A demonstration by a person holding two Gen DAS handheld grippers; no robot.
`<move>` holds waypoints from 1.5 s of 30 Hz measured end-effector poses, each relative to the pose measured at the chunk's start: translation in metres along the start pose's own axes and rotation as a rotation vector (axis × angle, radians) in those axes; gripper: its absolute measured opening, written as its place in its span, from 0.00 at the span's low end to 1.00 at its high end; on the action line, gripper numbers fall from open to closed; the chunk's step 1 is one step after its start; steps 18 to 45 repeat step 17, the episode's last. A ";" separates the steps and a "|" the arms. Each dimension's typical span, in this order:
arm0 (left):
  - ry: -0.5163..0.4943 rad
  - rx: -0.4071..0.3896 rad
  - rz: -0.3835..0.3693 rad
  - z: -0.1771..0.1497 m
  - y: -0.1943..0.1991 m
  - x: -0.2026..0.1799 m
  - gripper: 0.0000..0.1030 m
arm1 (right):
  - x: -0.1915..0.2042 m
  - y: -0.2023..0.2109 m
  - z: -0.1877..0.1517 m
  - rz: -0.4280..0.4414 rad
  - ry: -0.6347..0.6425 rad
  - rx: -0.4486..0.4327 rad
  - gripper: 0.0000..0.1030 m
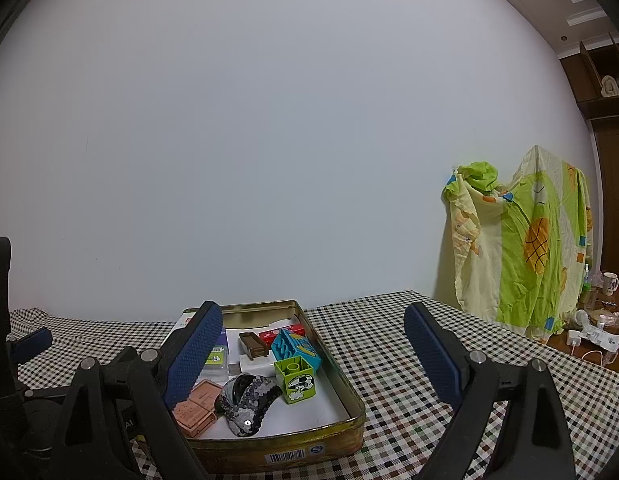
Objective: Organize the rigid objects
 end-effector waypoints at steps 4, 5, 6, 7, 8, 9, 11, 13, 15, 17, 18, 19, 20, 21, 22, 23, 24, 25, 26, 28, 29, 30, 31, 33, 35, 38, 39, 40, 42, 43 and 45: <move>0.001 0.003 0.001 0.000 -0.001 -0.001 0.99 | 0.000 0.000 0.000 0.000 0.000 0.000 0.91; 0.003 0.007 -0.004 -0.001 -0.001 0.000 0.99 | 0.000 0.000 0.000 -0.001 0.001 0.000 0.91; 0.007 0.014 -0.011 -0.002 -0.001 0.000 0.99 | 0.001 0.000 0.000 -0.001 0.000 0.000 0.91; 0.009 0.018 -0.017 -0.001 -0.002 0.001 0.99 | 0.001 0.000 0.000 -0.002 0.000 0.000 0.91; 0.011 0.020 -0.018 -0.002 -0.002 0.002 0.99 | 0.001 0.000 0.000 -0.003 0.000 0.000 0.91; 0.012 0.020 -0.018 -0.002 -0.001 0.003 0.99 | 0.000 0.000 0.000 -0.003 0.000 0.000 0.91; 0.011 0.018 -0.018 -0.002 -0.002 0.003 0.99 | 0.000 0.000 0.000 -0.001 0.000 0.001 0.91; 0.007 0.018 -0.017 -0.002 -0.002 0.002 0.99 | -0.001 0.001 0.001 0.000 0.000 0.001 0.91; 0.006 0.019 -0.020 -0.002 -0.002 0.003 0.99 | -0.001 0.001 0.001 -0.001 0.001 0.000 0.91; 0.007 0.023 -0.024 -0.002 -0.004 0.003 0.99 | -0.002 0.001 0.001 -0.005 0.000 0.001 0.91; 0.007 0.023 -0.024 -0.002 -0.004 0.003 0.99 | -0.002 0.001 0.001 -0.005 0.000 0.001 0.91; 0.007 0.023 -0.024 -0.002 -0.004 0.003 0.99 | -0.002 0.001 0.001 -0.005 0.000 0.001 0.91; 0.007 0.023 -0.024 -0.002 -0.004 0.003 0.99 | -0.002 0.001 0.001 -0.005 0.000 0.001 0.91; 0.007 0.023 -0.024 -0.002 -0.004 0.003 0.99 | -0.002 0.001 0.001 -0.005 0.000 0.001 0.91; 0.007 0.023 -0.024 -0.002 -0.004 0.003 0.99 | -0.002 0.001 0.001 -0.005 0.000 0.001 0.91; 0.007 0.023 -0.024 -0.002 -0.004 0.003 0.99 | -0.002 0.001 0.001 -0.005 0.000 0.001 0.91; 0.007 0.023 -0.024 -0.002 -0.004 0.003 0.99 | -0.002 0.001 0.001 -0.005 0.000 0.001 0.91; 0.007 0.023 -0.024 -0.002 -0.004 0.003 0.99 | -0.002 0.001 0.001 -0.005 0.000 0.001 0.91; 0.007 0.023 -0.024 -0.002 -0.004 0.003 0.99 | -0.002 0.001 0.001 -0.005 0.000 0.001 0.91; 0.007 0.023 -0.024 -0.002 -0.004 0.003 0.99 | -0.002 0.001 0.001 -0.005 0.000 0.001 0.91; 0.007 0.023 -0.024 -0.002 -0.004 0.003 0.99 | -0.002 0.001 0.001 -0.005 0.000 0.001 0.91; 0.007 0.023 -0.024 -0.002 -0.004 0.003 0.99 | -0.002 0.001 0.001 -0.005 0.000 0.001 0.91; 0.007 0.023 -0.024 -0.002 -0.004 0.003 0.99 | -0.002 0.001 0.001 -0.005 0.000 0.001 0.91; 0.007 0.023 -0.024 -0.002 -0.004 0.003 0.99 | -0.002 0.001 0.001 -0.005 0.000 0.001 0.91; 0.007 0.023 -0.024 -0.002 -0.004 0.003 0.99 | -0.002 0.001 0.001 -0.005 0.000 0.001 0.91; 0.007 0.023 -0.024 -0.002 -0.004 0.003 0.99 | -0.002 0.001 0.001 -0.005 0.000 0.001 0.91; 0.007 0.023 -0.024 -0.002 -0.004 0.003 0.99 | -0.002 0.001 0.001 -0.005 0.000 0.001 0.91; 0.007 0.023 -0.024 -0.002 -0.004 0.003 0.99 | -0.002 0.001 0.001 -0.005 0.000 0.001 0.91; 0.007 0.023 -0.024 -0.002 -0.004 0.003 0.99 | -0.002 0.001 0.001 -0.005 0.000 0.001 0.91; 0.007 0.023 -0.024 -0.002 -0.004 0.003 0.99 | -0.002 0.001 0.001 -0.005 0.000 0.001 0.91; 0.007 0.023 -0.024 -0.002 -0.004 0.003 0.99 | -0.002 0.001 0.001 -0.005 0.000 0.001 0.91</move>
Point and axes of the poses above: each gripper's, at about its wrist camera, not at the fingertips, and y roughly against the way its jaws point, x to its left, z to its top, the point moved 5 cm from there along -y, roughly the way its jaws point, and after that the axes turned 5 degrees about -y, right-handed, at the moved point
